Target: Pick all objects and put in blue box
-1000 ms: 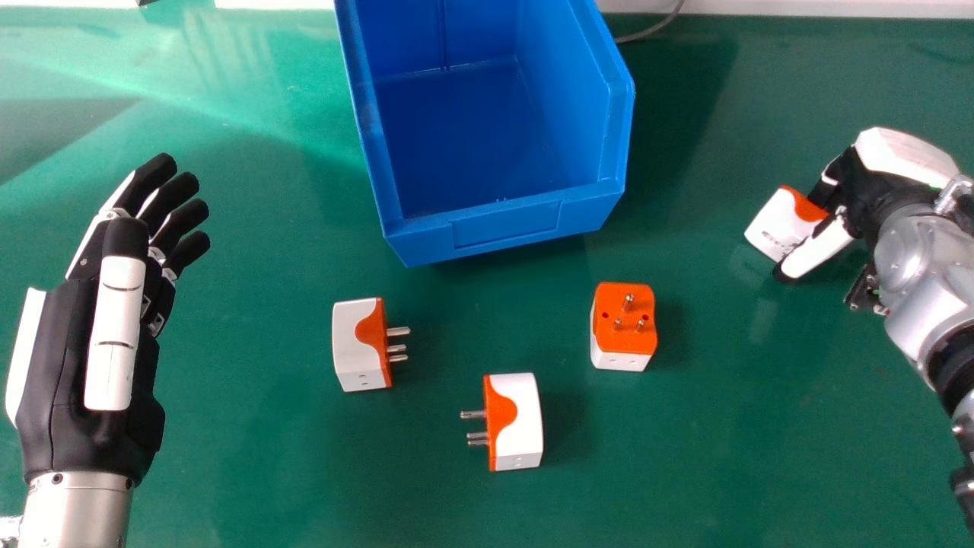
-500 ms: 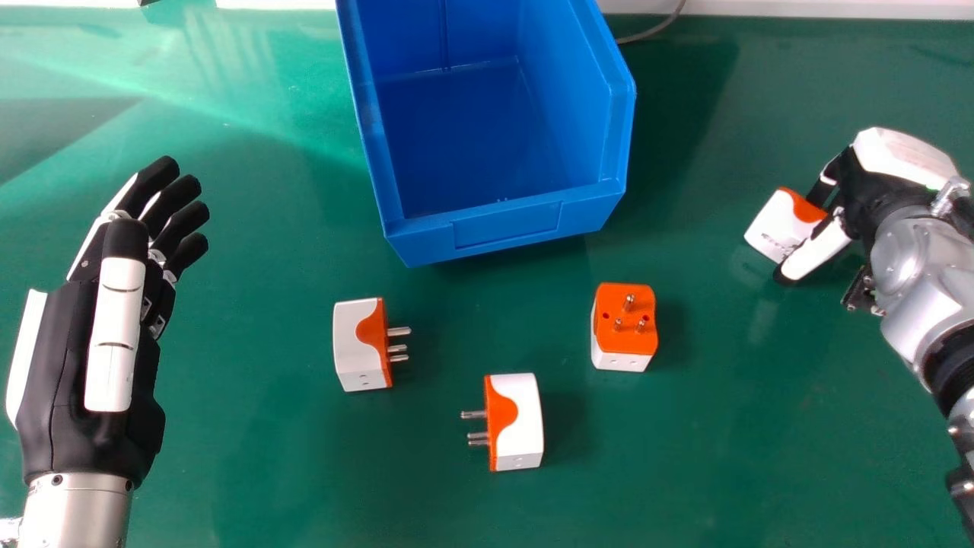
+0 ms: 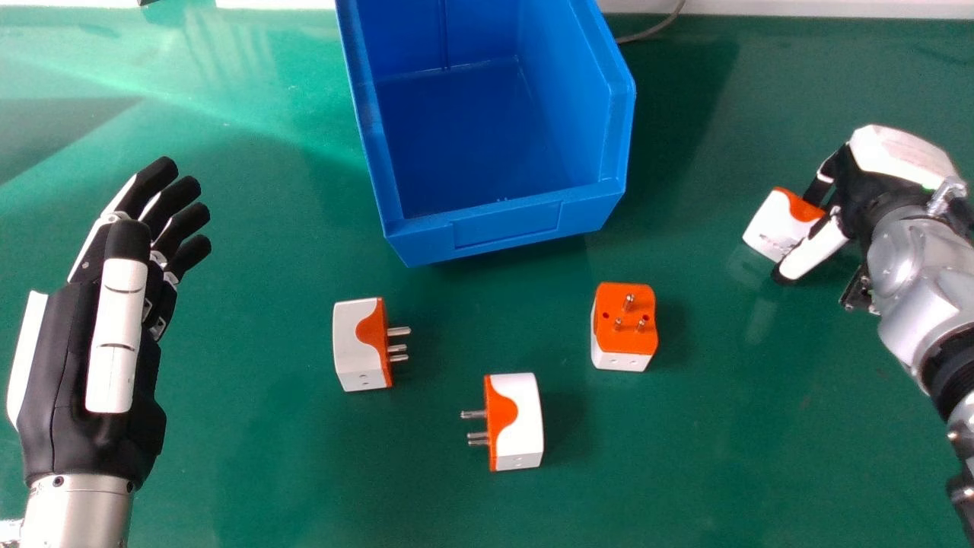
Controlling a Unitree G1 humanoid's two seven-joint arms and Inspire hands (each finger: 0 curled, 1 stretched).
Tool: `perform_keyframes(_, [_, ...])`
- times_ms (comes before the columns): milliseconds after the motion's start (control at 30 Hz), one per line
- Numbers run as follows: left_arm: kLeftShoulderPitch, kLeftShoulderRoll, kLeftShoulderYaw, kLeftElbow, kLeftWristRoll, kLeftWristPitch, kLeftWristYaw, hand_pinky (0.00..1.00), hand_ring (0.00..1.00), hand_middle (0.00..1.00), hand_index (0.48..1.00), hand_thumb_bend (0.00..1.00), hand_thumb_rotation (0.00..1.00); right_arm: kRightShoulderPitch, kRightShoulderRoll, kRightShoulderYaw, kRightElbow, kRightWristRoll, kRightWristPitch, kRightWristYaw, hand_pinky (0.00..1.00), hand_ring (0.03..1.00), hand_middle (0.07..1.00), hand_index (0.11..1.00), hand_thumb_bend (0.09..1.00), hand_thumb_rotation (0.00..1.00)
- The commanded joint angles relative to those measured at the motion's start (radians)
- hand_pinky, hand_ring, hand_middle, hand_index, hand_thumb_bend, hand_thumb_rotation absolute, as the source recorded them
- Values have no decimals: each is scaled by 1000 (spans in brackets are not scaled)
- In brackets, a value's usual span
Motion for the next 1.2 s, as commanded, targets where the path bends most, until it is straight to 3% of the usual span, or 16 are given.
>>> perform_keyframes(0, [3, 6, 3, -14, -1, -28, -4, 871, 870, 875, 861, 710, 843, 22, -32, -9, -19, -7, -5, -12, 441, 469, 510, 490, 517, 2])
perform_keyframes(167, [0, 4, 3, -10, -12, -27, -11, 867, 870, 876, 862, 708, 846, 46, -40, -34, -60, 3, 1, -22, 414, 447, 490, 513, 514, 1])
perform_keyframes(333, [5, 3, 5, -13, -7, -23, -6, 865, 870, 877, 863, 702, 848, 64, -57, -26, -104, -24, 7, -32, 373, 432, 476, 524, 512, 0])
perform_keyframes(500, [7, -1, 1, -22, 1, -14, 9, 861, 869, 877, 862, 704, 844, 82, -73, -31, -158, -33, 14, -33, 365, 425, 469, 534, 511, 0])
perform_keyframes(600, [6, -1, 0, -17, -7, -19, 1, 857, 868, 876, 861, 704, 845, 109, -97, -51, -215, -28, -2, -29, 364, 422, 467, 534, 511, 0])
perform_keyframes(700, [7, 0, -1, -16, -3, -19, 0, 855, 867, 875, 859, 701, 845, 157, -121, -79, -308, -22, -6, -28, 365, 418, 468, 534, 511, 0])
perform_keyframes(900, [2, -4, -5, -13, -1, -18, 2, 853, 872, 880, 860, 696, 850, 248, -134, -151, -501, -9, 50, -2, 372, 415, 473, 525, 511, 0])
perform_keyframes(1067, [-3, -1, -8, -9, 4, -20, 1, 854, 880, 886, 867, 694, 856, 344, -126, -215, -720, 2, 154, 42, 357, 413, 494, 504, 512, 0])
perform_keyframes(1167, [-6, 1, -8, -4, 0, -22, -3, 855, 882, 887, 868, 694, 859, 397, -122, -243, -843, 5, 200, 69, 356, 413, 498, 501, 512, 0])
